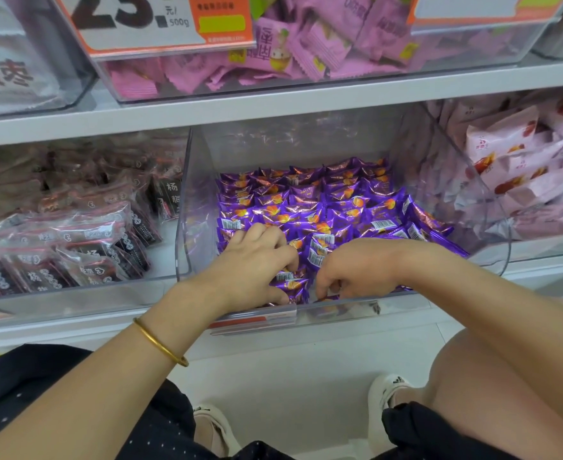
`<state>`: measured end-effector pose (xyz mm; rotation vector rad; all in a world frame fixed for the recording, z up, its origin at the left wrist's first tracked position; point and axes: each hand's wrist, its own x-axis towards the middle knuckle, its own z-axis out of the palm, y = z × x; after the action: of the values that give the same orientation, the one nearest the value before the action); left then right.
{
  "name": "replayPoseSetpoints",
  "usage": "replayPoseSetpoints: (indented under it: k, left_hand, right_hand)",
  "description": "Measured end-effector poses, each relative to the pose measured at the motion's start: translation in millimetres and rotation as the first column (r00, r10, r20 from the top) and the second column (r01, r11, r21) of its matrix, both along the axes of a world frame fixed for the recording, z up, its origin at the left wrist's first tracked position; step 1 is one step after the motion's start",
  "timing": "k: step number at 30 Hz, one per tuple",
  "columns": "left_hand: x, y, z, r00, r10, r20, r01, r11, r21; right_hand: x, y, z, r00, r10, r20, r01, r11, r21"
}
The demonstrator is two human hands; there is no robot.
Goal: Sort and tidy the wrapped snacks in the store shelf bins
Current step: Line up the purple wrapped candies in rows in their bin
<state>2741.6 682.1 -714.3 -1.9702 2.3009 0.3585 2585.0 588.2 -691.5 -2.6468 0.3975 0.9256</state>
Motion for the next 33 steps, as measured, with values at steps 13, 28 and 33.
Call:
replayPoseSetpoints:
  k: [13,28,33]
  left_hand:
    - [-1,0,-2,0.999,0.003,0.053,-0.001,0.999,-0.036]
    - [0,1,-4,0.999,0.028,0.029,-0.027,0.999,-0.038]
    - [1,1,-5,0.999,0.051,0.000,-0.051,0.998,-0.032]
  right_hand:
    - [-4,8,-6,0.922,-0.347,0.172,0.284,0.907,0.312]
    - [0,21,1,0.858,-0.487,0.162,0.384,0.818,0.429]
    - [3,29,4,0.842,-0.520,0.140,0.403,0.781,0.477]
